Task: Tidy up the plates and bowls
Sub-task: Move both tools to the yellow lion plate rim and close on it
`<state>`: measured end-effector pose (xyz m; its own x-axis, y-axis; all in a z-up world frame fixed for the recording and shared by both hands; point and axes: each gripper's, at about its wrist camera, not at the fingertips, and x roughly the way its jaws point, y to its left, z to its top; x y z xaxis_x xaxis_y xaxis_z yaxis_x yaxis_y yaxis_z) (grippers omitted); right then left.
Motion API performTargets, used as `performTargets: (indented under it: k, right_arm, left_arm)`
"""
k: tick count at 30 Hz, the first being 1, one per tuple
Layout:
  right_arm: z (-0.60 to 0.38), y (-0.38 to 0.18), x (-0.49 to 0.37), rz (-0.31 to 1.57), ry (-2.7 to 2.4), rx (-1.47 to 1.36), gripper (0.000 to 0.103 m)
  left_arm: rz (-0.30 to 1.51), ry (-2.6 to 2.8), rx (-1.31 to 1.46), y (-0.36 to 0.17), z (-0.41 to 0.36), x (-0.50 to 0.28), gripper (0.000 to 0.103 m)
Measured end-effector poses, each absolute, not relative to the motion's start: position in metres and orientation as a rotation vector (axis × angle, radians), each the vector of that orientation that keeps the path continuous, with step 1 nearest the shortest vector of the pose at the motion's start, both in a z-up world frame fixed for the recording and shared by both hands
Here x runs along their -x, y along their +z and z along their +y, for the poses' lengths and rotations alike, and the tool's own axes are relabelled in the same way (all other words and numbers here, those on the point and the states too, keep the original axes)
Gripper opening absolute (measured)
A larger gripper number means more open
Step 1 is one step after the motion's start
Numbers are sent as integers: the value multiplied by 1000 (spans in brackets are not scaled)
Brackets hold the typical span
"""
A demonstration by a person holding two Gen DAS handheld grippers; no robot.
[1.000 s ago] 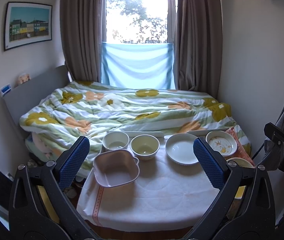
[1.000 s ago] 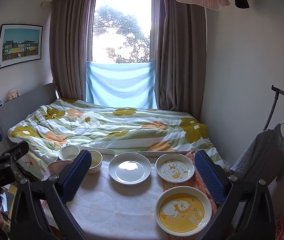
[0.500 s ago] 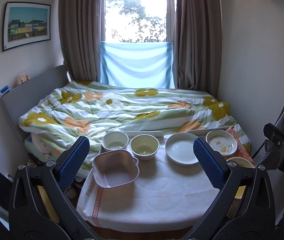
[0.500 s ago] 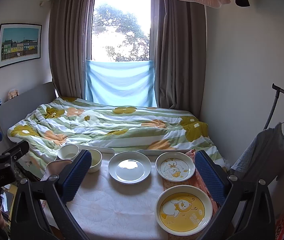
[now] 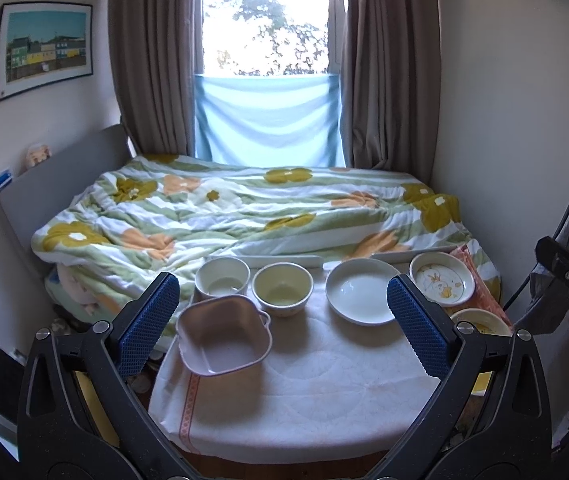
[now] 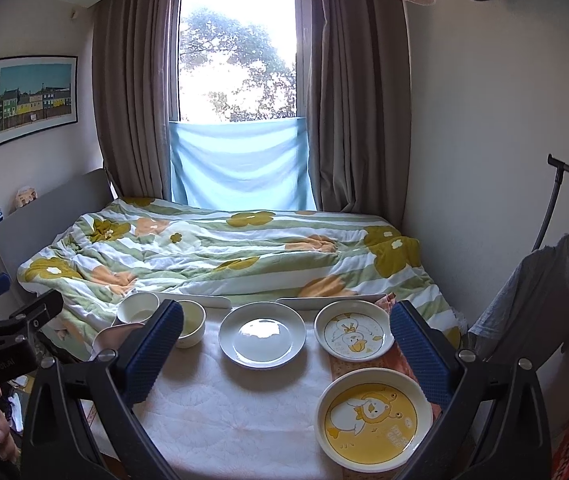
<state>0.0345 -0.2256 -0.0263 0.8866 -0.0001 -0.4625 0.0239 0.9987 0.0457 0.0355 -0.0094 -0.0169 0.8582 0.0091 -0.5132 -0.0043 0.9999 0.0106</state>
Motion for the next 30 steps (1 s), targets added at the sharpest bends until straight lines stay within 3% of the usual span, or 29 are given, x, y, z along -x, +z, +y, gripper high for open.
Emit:
performTargets:
  k: [11, 20, 23, 26, 30]
  right_arm:
    - [-325, -81, -32, 673, -148, -132, 103]
    - [-410, -171, -39, 888, -114, -216, 102]
    - [-425, -206, -43, 937, -98, -269, 96]
    - [-436, -239, -46, 977, -98, -350, 78]
    - [-441, -272, -46, 1018, -110, -418, 61]
  left_arm:
    - [749, -140, -34, -82, -111, -85, 103]
    - [978, -251, -77, -183, -209, -116, 103]
    - [1050, -330, -66, -215, -225, -131, 103]
    - [1094, -399, -73, -242, -241, -145, 102]
    - [1156, -470, -105, -270, -259, -159, 87]
